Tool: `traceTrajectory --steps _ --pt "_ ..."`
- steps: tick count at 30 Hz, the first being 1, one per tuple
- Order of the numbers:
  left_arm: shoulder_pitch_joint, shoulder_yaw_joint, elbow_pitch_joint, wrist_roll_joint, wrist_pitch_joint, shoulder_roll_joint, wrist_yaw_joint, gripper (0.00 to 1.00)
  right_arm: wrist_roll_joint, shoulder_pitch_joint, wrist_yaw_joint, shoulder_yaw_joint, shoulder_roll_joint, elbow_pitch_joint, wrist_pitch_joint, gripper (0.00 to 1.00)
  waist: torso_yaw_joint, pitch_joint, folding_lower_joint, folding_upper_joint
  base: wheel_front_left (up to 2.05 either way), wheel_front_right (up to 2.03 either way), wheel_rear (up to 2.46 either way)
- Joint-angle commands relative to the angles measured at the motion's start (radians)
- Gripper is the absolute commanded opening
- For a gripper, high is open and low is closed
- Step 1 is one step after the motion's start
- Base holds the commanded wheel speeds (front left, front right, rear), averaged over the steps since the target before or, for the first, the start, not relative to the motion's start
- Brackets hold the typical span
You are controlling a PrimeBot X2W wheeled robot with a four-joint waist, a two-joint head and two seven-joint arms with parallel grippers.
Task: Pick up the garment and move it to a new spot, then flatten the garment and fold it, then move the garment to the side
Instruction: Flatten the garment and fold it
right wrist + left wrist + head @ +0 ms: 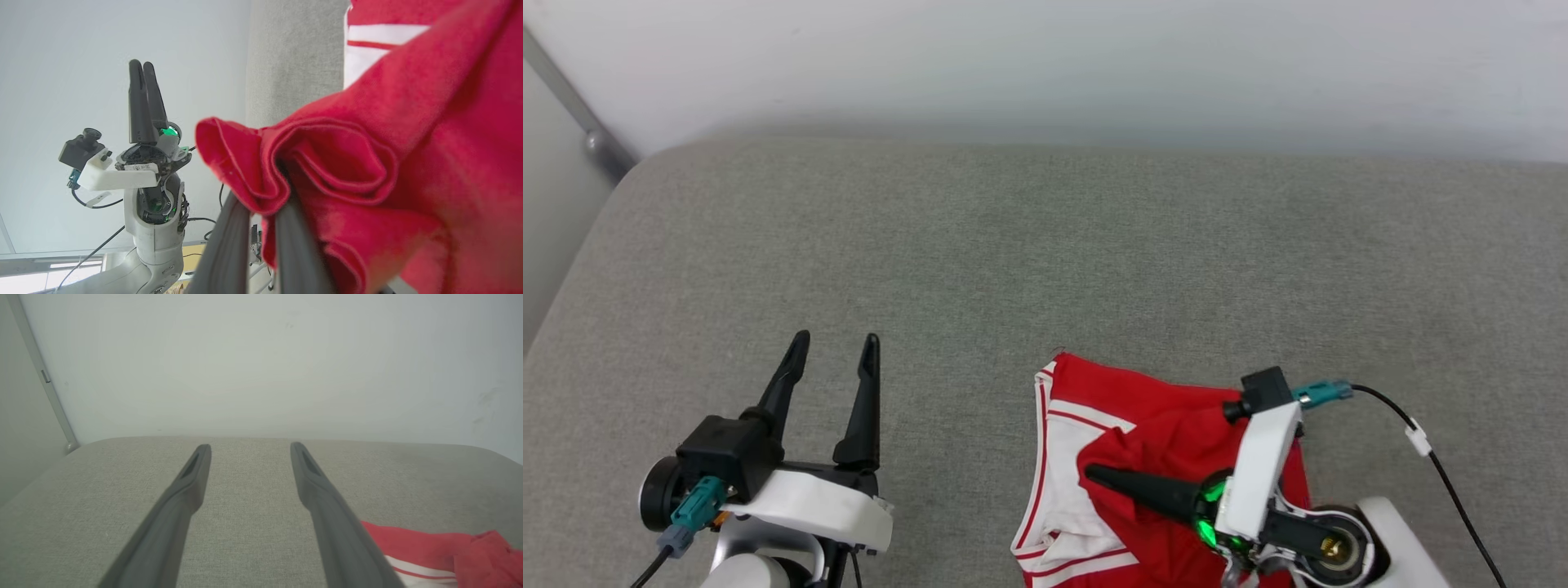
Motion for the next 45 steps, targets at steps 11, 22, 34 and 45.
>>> traceTrajectory --steps 11,22,34,45 --pt "-0.026 0.002 0.032 -0.005 -0.027 -0.021 -0.012 1.00 -0.143 -0.112 0.000 0.131 -0.001 0.151 -0.198 1.00 0.015 0.039 0.0000 0.0000 0.00 0.00 0.00" --pt "-0.007 0.006 0.059 -0.007 -0.036 -0.018 -0.007 1.00 -0.440 -0.145 0.000 0.242 -0.174 -0.010 -0.336 1.00 -0.024 0.009 0.0000 0.0000 0.00 0.00 0.00" --pt "0.035 0.006 0.083 0.012 -0.038 0.005 0.016 1.00 -0.962 0.050 0.000 -0.138 -0.243 -0.171 -0.523 1.00 -0.072 -0.054 0.0000 0.0000 0.00 0.00 0.00" --pt "0.070 -0.003 0.092 0.018 -0.044 0.004 0.027 1.00 -1.114 0.241 0.000 -0.307 -0.099 -0.420 -0.722 1.00 -0.088 -0.098 0.0000 0.0000 0.00 0.00 0.00"
